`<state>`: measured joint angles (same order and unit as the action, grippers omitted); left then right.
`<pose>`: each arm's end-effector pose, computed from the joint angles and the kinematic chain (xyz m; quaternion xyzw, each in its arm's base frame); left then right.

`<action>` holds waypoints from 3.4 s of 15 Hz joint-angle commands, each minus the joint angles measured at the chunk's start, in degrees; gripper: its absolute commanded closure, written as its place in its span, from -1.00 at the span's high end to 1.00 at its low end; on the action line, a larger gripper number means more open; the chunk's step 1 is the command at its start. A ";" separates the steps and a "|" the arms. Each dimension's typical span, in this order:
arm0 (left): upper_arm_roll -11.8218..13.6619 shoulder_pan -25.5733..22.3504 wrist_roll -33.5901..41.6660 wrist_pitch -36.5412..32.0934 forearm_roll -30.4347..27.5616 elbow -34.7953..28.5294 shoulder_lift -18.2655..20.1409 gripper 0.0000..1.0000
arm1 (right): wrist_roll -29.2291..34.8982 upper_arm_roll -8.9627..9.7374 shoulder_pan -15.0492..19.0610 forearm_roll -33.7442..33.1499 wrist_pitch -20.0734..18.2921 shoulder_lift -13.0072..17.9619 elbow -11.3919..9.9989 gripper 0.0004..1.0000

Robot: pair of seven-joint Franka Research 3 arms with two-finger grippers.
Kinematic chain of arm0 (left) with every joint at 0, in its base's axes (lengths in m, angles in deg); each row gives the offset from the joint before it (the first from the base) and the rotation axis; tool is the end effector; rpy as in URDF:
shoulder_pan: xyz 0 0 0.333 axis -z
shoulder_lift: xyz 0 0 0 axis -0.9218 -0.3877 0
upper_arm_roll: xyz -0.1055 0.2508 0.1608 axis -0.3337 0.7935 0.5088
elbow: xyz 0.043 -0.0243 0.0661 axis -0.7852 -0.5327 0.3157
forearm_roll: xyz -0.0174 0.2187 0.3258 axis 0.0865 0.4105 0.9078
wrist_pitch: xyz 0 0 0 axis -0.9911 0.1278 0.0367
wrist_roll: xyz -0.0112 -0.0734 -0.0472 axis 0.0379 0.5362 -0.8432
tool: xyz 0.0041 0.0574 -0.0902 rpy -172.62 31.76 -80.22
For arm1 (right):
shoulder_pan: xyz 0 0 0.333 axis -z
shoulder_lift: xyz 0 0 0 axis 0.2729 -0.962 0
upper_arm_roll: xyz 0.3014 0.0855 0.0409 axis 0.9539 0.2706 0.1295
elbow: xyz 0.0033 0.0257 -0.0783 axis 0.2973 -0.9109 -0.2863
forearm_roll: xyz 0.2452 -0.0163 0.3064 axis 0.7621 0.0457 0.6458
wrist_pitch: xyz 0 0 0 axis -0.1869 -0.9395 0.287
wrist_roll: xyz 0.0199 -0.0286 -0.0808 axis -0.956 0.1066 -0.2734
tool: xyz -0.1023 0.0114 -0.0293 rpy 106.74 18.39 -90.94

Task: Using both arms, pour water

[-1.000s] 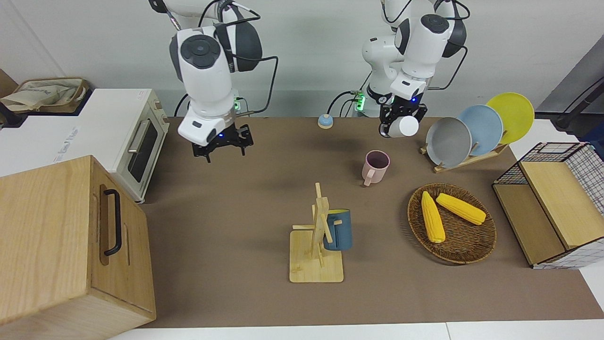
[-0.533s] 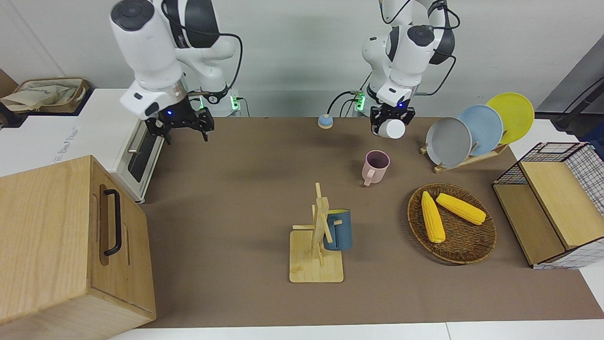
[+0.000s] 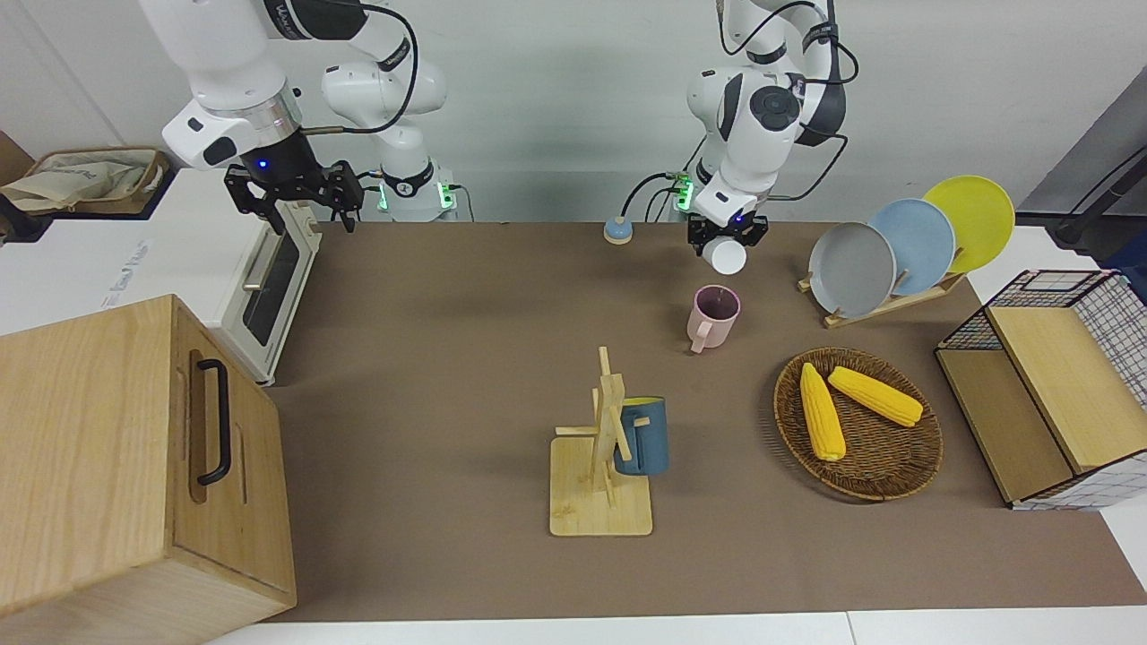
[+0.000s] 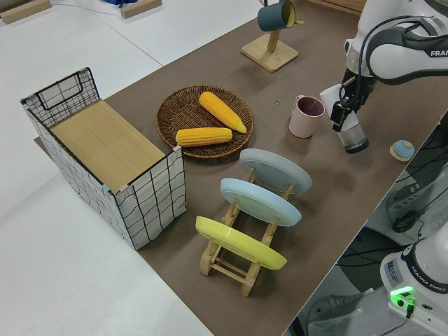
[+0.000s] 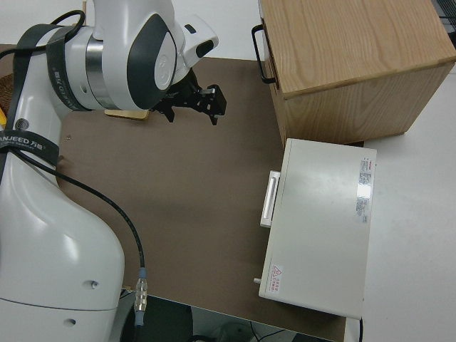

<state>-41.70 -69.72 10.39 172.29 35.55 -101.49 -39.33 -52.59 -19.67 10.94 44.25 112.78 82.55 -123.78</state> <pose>0.3926 -0.1335 0.3983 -0.9959 0.0589 0.0675 0.0093 0.5488 0.0196 0.6266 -0.9998 -0.0097 0.0193 0.0007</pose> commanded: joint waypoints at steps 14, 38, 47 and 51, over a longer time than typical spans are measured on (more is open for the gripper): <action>1.02 -0.55 -0.39 -13.41 3.41 11.35 -7.25 -1.00 | -0.99 1.31 -0.20 0.82 -0.04 0.44 0.74 0.98; 0.85 -0.90 -2.31 -19.40 5.43 17.42 -11.82 -1.00 | -0.99 1.31 -0.20 0.82 -0.04 0.45 0.74 0.99; 0.76 -0.46 -2.67 -19.57 5.35 17.59 -12.09 -1.00 | -0.99 1.31 -0.20 0.82 -0.04 0.36 0.74 0.99; 0.67 -0.20 -2.06 -18.78 4.47 17.77 -12.08 -1.00 | -0.99 1.31 -0.20 0.82 -0.04 0.45 0.74 0.99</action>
<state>-41.03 -70.53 8.93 155.22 39.70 -85.91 -51.24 -52.59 -18.26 10.70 44.25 112.78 82.59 -123.06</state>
